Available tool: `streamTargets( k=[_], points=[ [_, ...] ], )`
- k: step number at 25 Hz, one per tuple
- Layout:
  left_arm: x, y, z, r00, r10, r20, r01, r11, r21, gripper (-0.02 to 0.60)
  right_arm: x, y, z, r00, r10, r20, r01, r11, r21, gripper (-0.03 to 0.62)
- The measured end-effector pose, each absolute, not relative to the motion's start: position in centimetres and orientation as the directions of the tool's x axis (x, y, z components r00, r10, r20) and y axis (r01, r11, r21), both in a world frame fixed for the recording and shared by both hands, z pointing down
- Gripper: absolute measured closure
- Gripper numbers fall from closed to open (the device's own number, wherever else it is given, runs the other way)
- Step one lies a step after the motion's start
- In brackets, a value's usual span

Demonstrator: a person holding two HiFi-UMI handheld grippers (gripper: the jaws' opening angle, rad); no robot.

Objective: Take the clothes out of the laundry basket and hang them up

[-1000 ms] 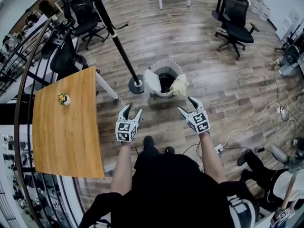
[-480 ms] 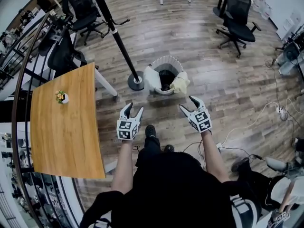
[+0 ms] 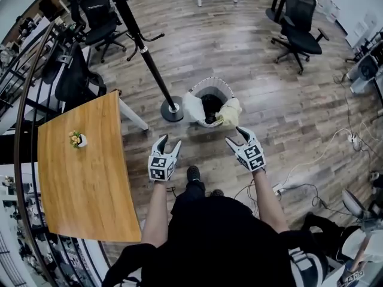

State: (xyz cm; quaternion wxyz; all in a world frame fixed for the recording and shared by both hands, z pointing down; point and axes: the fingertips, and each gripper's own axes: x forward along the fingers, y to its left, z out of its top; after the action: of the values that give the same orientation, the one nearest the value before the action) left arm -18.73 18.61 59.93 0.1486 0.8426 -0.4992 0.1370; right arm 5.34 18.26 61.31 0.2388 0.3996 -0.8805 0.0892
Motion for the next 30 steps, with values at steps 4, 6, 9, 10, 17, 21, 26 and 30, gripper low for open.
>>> streamTargets(
  k=[4,6,9,10,17,21,26,30],
  points=[
    [-20.3,15.0,59.4,0.505,-0.771,0.387,-0.855,-0.510,0.098,0.342,4.1,15.1,61.7,-0.544,-0.667,0.509,-0.762,0.646,0.033,0.321],
    [-21.5,12.9,59.3,0.513,-0.762,0.394,-0.847,-0.525,0.088,0.342,3.8,13.3,62.0,-0.524,-0.680,0.512,-0.780,0.625,0.031,0.321],
    [-22.9,10.1,59.9,0.525,-0.749,0.403,-0.838,-0.538,0.090,0.342,3.2,11.2,62.5,-0.494,-0.703,0.512,-0.809,0.587,0.026,0.321],
    [-23.2,9.4,60.2,0.531,-0.742,0.409,-0.833,-0.545,0.093,0.342,3.1,10.8,62.7,-0.484,-0.708,0.515,-0.816,0.577,0.027,0.321],
    [-24.7,5.6,62.2,0.582,-0.680,0.446,-0.789,-0.605,0.108,0.342,2.9,8.5,63.8,-0.399,-0.737,0.546,-0.868,0.495,0.035,0.326],
    [-26.3,3.8,63.2,0.583,-0.672,0.457,-0.789,-0.603,0.121,0.342,2.7,7.3,64.1,-0.368,-0.745,0.556,-0.882,0.470,0.046,0.330],
    [-27.4,2.9,65.2,0.580,-0.653,0.487,-0.789,-0.600,0.135,0.342,2.8,6.4,65.5,-0.345,-0.739,0.579,-0.889,0.455,0.052,0.333],
    [-27.5,2.4,65.9,0.590,-0.635,0.499,-0.783,-0.602,0.160,0.342,2.9,5.3,66.3,-0.335,-0.737,0.588,-0.895,0.444,0.048,0.335]
  ],
)
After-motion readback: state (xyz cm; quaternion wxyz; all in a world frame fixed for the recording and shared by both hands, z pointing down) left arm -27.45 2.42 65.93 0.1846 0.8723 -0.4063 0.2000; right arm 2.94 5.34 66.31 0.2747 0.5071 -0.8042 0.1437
